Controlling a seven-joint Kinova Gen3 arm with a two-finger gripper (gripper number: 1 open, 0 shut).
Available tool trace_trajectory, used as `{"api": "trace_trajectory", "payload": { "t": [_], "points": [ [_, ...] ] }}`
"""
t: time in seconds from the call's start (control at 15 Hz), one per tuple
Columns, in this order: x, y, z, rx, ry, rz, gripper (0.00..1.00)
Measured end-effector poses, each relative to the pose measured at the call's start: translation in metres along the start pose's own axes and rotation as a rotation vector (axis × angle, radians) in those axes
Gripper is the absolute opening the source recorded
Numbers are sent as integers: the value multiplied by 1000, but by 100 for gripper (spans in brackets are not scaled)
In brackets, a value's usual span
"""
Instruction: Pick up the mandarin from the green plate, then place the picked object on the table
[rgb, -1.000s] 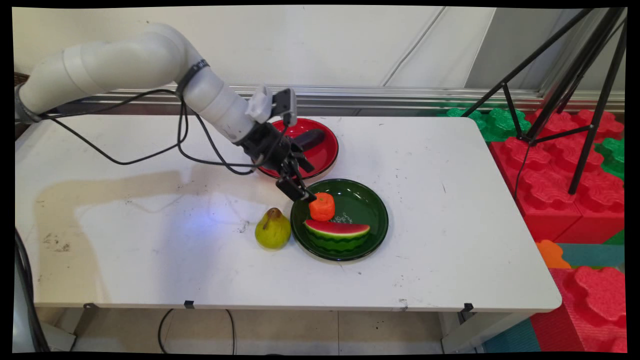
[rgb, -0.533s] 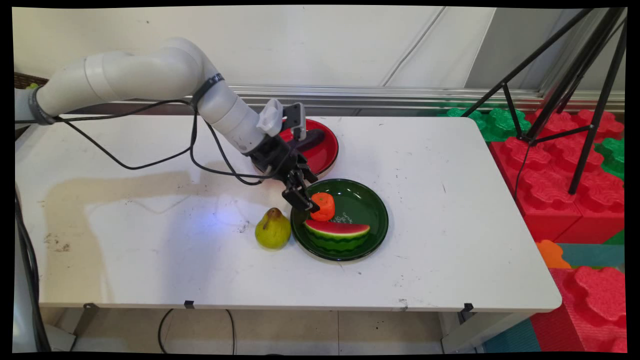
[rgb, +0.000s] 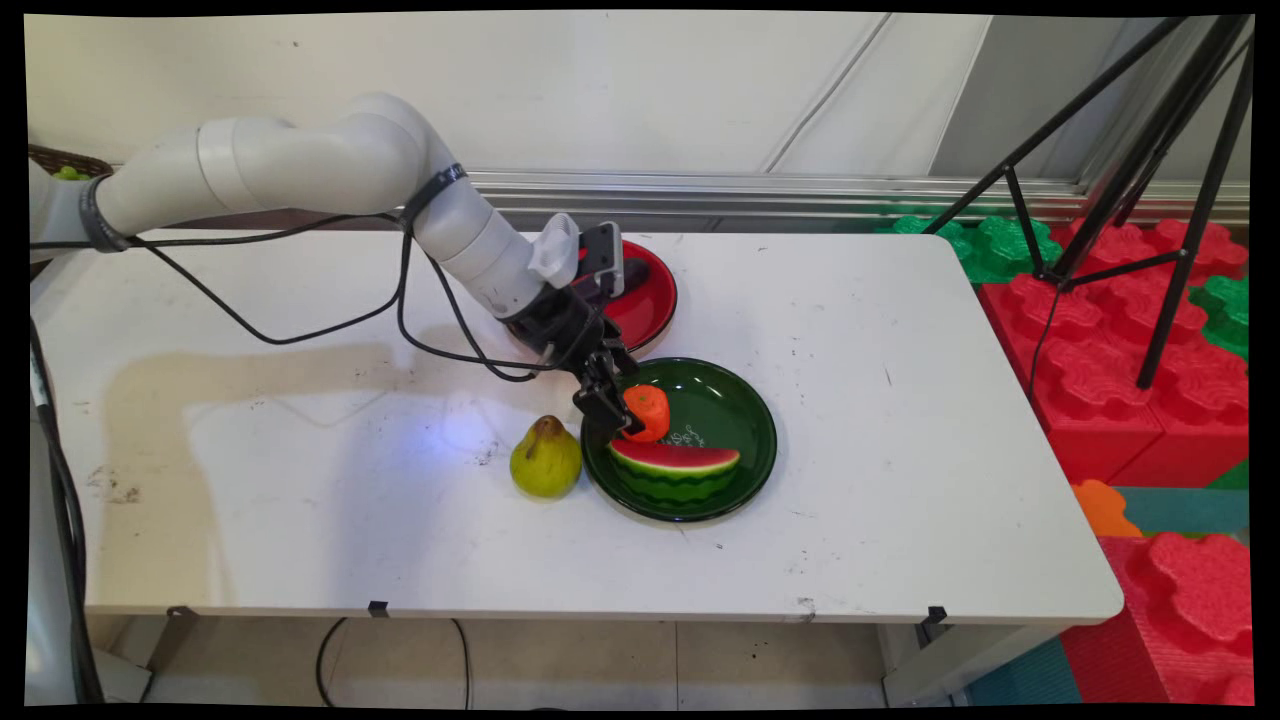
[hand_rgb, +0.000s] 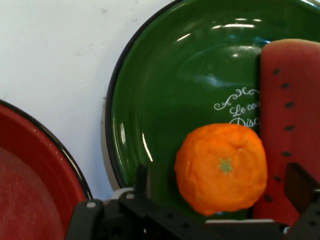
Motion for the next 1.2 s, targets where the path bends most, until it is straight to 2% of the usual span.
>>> {"api": "trace_trajectory", "payload": {
  "t": [0.4, 0.47, 1.2],
  "points": [
    [1, 0, 8, 3, -6, 9, 100],
    [2, 0, 9, 3, -6, 11, 0],
    [3, 0, 9, 9, 3, 20, 0]
  ]
}}
